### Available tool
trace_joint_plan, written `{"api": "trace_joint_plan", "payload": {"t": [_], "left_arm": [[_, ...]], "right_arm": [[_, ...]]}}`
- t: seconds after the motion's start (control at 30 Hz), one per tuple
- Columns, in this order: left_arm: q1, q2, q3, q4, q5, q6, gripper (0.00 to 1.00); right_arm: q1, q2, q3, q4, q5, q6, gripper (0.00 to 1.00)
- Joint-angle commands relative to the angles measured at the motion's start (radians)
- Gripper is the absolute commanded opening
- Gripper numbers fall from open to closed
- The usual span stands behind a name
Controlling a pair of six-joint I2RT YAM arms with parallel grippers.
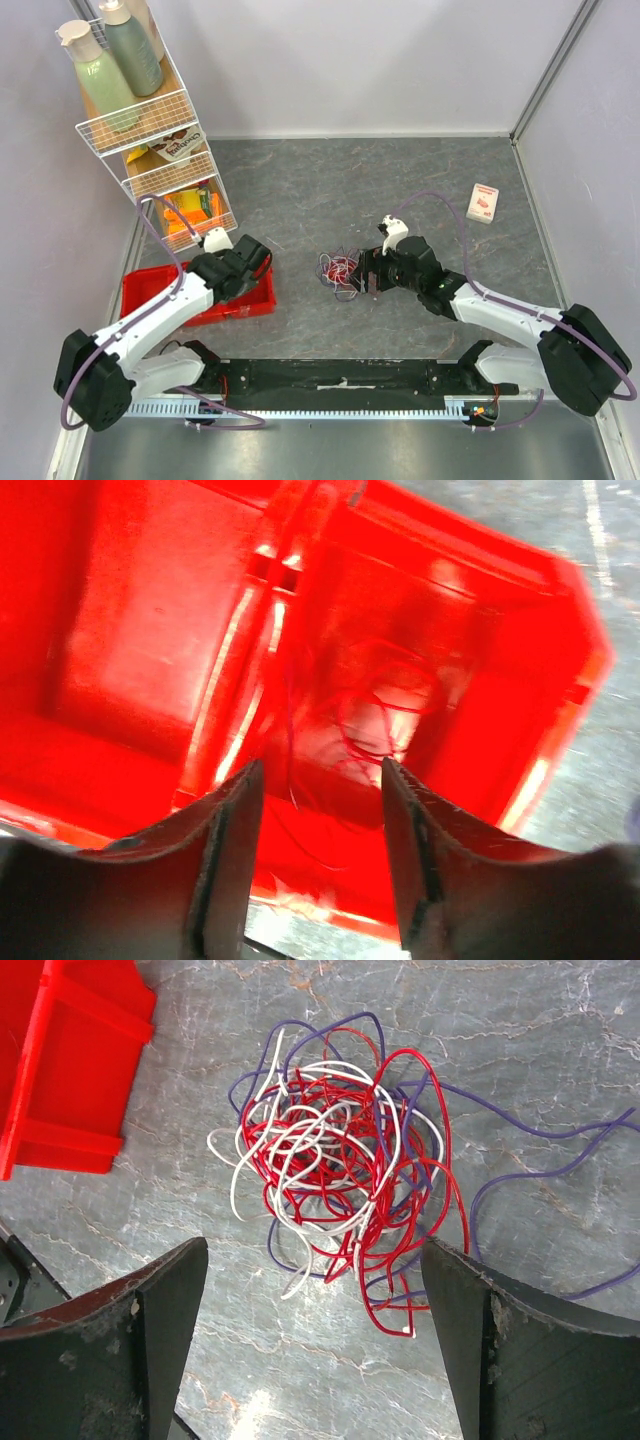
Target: Untangle the cables
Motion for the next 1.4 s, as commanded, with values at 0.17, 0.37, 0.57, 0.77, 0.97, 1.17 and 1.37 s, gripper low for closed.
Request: {"api": "trace_joint_plan", "payload": {"t": [0.17,0.37,0.57,0.77,0.97,1.17,1.37], "left_arm": [[0.000,-0.260,0.106,0.164,0.125,0.247,0.88],[0.003,-0.372,0.070,0.490,0.464,0.569,0.76],[0.003,-0.012,0.241,0.596,0.801,0.659,0.70],[0.000,0.367,0.445,0.618,1.115,0.644,0.70],[0.002,0.467,0.400,0.663,1.131,0.656,0.69],[-0.003,0.513,0.407,0.617,1.143,0.697,0.60],[-0.012,0.608,0.332,0.815,1.246,0.576,0.51]], "right_arm": [[-0.001,0.013,0.016,-0.043,0.041,-0.041,0.95],[-0.012,-0.007,0.022,-0.071,0.075,-0.027,0.90],[-0.044,-0.038,0.036,-0.044,0.081,-0.027,0.63],[-0.108,-0.015,0.055,-0.077,0.086,-0.027,0.68],[-0.113,0.017,0.091,-0.115,0.147,-0.089,0.67],[-0.115,0.056,0.130,-0.089,0.021,-0.109,0.14],[-0.112,-0.142,0.114,-0.134,-0.067,-0.072,0.00]]}}
